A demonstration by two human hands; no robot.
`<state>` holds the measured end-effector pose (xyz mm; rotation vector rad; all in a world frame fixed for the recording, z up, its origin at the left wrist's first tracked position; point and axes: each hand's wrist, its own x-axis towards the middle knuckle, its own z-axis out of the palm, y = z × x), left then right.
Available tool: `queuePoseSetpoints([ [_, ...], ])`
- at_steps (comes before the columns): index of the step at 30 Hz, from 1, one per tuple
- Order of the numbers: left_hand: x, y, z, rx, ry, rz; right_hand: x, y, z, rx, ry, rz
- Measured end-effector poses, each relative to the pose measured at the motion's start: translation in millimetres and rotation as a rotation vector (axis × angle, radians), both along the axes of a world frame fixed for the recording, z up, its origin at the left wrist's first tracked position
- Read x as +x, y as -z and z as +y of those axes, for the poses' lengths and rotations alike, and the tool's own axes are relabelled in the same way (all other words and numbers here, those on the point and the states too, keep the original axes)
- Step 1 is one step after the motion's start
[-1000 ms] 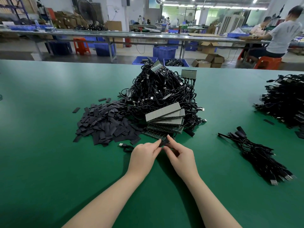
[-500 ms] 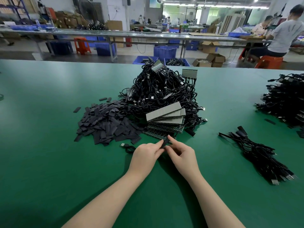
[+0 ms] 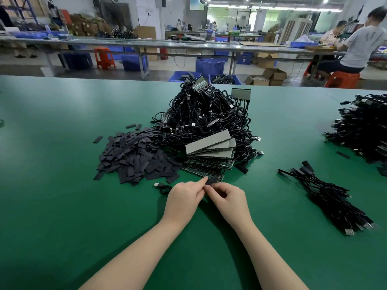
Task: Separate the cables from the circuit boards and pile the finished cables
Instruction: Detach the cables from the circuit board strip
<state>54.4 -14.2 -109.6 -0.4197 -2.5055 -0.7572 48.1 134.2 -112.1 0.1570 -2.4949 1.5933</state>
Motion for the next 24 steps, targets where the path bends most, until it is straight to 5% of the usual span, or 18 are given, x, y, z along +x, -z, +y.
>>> queuePoseSetpoints([
  [5, 0, 0, 3, -0.083, 0.029, 0.146, -1, 1, 7, -0.083, -0.046, -0.036],
  [13, -3, 1, 3, -0.029, -0.069, -0.04, -1, -1, 13, -0.476, 0.167, -0.059],
  [24, 0, -1, 4, 0.013, 0.029, 0.019, 3, -2, 10, -0.435, 0.051, -0.085],
])
